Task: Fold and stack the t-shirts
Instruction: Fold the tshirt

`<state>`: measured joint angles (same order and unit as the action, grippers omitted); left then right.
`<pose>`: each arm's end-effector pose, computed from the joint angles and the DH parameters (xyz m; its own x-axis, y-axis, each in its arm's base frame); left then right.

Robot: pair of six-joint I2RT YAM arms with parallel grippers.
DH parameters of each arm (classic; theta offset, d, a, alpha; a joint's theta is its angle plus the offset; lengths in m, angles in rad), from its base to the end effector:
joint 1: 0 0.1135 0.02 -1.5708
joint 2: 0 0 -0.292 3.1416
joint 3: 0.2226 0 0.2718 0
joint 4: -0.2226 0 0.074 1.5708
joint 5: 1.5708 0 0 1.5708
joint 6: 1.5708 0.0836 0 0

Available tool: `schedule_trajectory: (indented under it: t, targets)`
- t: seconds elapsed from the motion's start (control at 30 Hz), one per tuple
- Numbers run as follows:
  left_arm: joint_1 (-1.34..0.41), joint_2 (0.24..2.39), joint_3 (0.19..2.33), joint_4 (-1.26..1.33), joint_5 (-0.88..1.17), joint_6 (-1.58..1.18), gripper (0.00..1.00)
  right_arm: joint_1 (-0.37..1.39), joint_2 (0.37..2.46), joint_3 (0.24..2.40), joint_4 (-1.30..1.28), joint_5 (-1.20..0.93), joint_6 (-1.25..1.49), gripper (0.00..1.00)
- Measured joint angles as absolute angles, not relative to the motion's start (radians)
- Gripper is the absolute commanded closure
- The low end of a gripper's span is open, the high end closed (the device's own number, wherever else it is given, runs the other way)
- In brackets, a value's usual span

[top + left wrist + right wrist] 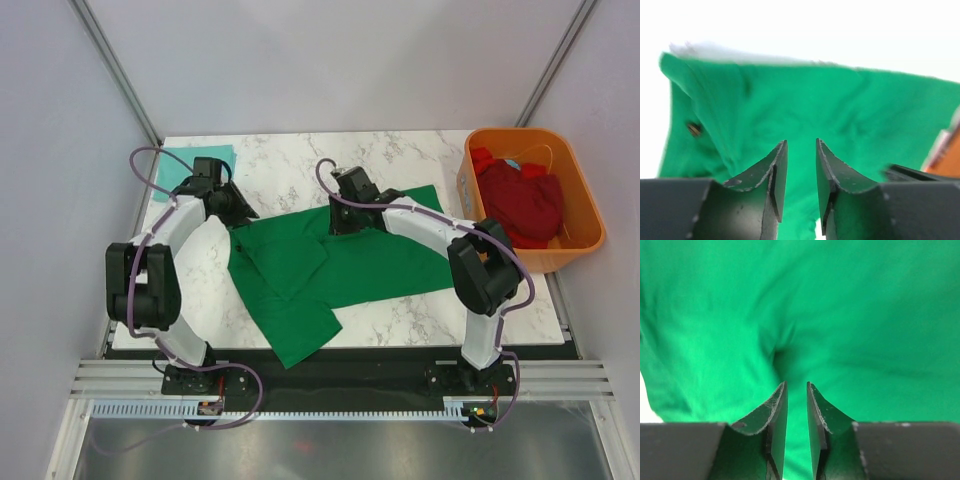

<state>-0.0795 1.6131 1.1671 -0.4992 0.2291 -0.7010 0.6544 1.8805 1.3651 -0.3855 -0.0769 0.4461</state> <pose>0.3857 -0.0498 0.2190 -0.7529 -0.5701 -0.3288 -0.3608 0.7753 -0.5184 0.3666 0.2893 0.1898 -0.8392 -0.1017 -0.5342 -0.3133 0.8933 0.3222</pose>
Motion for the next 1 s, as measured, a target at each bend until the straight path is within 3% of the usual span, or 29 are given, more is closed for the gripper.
schedule_trajectory:
  t: [0.23, 0.5, 0.77, 0.87, 1.0]
  targets:
    - [-0.021, 1.761, 1.190, -0.509, 0.147, -0.661, 0.71, 0.526, 1.979, 1.446, -0.347, -0.027, 0.412, 0.76]
    - [0.001, 1.780, 1.117, -0.525, 0.068, -0.649, 0.71, 0.377, 2.074, 1.441, -0.318, 0.022, 0.413, 0.77]
    - [0.087, 1.774, 1.106, -0.527, 0.088, -0.647, 0.64, 0.360, 2.082, 1.441, -0.279, 0.042, 0.414, 0.77]
    - [0.109, 1.745, 1.106, -0.529, 0.117, -0.632, 0.54, 0.360, 2.082, 1.441, -0.276, 0.039, 0.414, 0.76]
    - [0.109, 1.702, 1.118, -0.529, 0.162, -0.605, 0.53, 0.358, 2.082, 1.440, -0.273, 0.031, 0.414, 0.76]
